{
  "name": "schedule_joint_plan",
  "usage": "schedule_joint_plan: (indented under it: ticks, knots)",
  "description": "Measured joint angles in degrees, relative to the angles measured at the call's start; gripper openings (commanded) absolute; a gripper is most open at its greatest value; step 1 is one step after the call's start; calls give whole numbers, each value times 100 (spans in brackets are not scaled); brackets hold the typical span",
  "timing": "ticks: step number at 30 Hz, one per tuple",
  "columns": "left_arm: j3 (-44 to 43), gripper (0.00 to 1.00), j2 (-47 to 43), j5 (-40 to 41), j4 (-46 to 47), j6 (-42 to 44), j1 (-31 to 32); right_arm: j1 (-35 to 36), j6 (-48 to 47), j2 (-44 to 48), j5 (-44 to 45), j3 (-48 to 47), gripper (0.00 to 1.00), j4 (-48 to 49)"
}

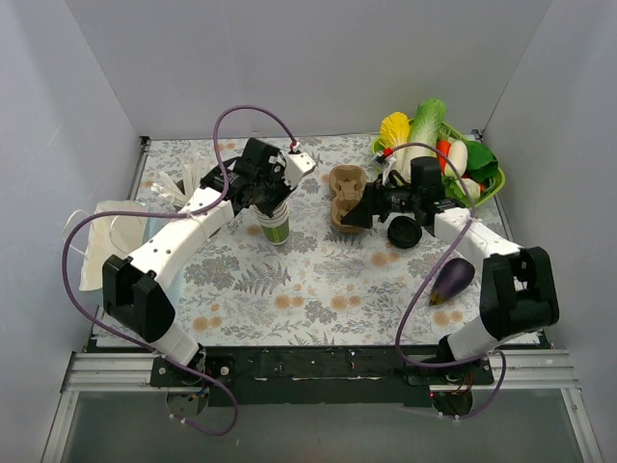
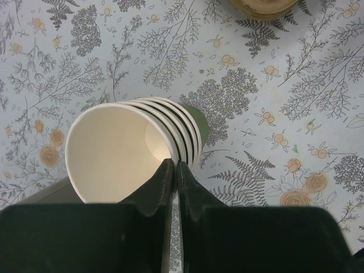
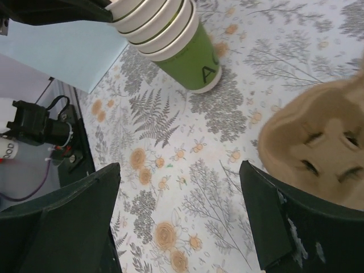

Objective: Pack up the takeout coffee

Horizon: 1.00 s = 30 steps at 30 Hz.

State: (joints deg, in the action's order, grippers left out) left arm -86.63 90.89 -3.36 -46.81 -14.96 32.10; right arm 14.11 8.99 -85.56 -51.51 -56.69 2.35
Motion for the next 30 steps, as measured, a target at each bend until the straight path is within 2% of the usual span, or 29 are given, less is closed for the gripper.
schedule_joint_plan:
  ticks: [7,13,23,30]
  knots:
    - [2,0,-249,-164,7,15,0,857,1082,-1276,-339,-603,98,1078]
    - [2,0,-247,-341,-103,-4,0,1056,2096,-2004,-439,-1023,98,2164]
    - [2,0,-245,-505,-181,-4,0,1189,2837,-2826,-330,-1904,97,2675]
    - [2,0,-245,-522,-256,-2,0,1467,3121,-3073,-291,-2011,95,2835]
